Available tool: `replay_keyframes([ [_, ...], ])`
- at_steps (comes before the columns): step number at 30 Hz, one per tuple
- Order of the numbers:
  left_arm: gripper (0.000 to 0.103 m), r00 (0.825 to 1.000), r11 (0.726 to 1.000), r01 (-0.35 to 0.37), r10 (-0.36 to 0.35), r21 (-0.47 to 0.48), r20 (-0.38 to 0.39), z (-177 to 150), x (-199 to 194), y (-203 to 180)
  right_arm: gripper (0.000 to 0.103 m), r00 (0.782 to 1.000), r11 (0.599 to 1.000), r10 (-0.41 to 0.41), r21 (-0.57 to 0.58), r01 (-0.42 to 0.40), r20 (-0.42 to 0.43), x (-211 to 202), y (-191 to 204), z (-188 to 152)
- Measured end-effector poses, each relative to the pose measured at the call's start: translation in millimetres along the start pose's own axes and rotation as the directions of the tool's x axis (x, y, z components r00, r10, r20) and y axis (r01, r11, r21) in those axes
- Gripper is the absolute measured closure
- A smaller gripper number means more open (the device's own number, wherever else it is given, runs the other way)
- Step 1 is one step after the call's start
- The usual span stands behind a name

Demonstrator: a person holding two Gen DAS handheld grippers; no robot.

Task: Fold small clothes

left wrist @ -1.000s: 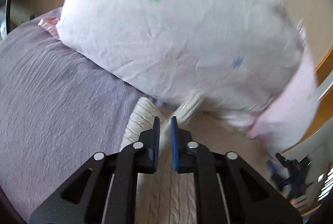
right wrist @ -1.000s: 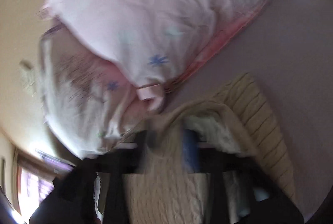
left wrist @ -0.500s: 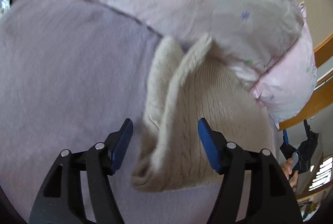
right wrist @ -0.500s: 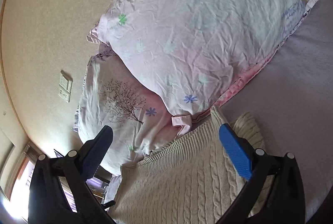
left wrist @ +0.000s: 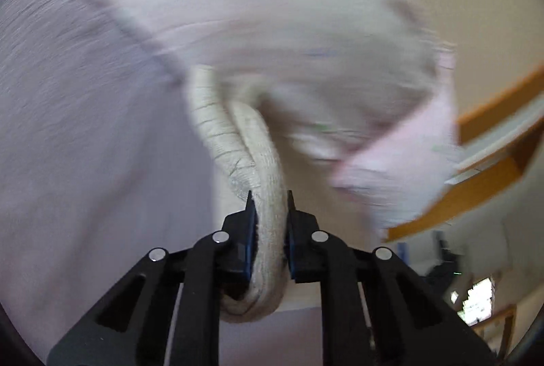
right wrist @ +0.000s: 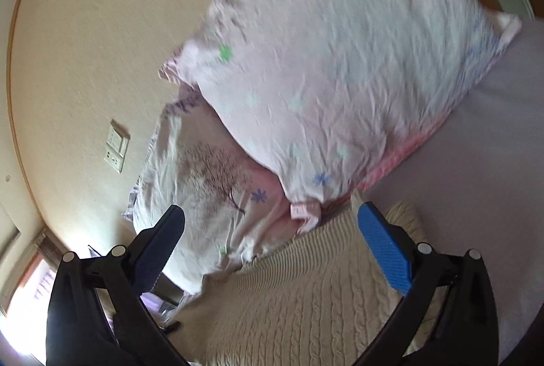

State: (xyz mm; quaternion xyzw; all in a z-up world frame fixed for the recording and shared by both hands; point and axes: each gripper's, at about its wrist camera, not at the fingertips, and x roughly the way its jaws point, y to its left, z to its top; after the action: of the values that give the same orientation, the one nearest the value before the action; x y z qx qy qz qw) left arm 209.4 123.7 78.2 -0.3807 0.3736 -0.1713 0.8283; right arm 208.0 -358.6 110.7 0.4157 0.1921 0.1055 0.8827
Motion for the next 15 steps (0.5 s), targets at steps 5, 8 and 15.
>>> replay_keyframes([
  [5,0.089,0.979,0.967,0.195,-0.182,0.164,-0.092,-27.4,64.3,-118.5,0.001,0.995,0.994,-0.029,-0.098,0.039,0.098,-26.4,14.8,9.9],
  [8,0.088,0.948,0.941,0.255,-0.199,0.223,-0.248,-67.3,137.5,-172.9,0.001,0.989,0.985,-0.097,-0.129,0.111,0.111,-31.5,11.9,15.5],
  [15,0.081,0.858,0.893,0.379,-0.242,0.241,-0.453,-115.1,191.2,-197.5,0.001,0.975,0.976,-0.216,-0.005,0.216,-0.043,-19.2,-29.4,30.4],
])
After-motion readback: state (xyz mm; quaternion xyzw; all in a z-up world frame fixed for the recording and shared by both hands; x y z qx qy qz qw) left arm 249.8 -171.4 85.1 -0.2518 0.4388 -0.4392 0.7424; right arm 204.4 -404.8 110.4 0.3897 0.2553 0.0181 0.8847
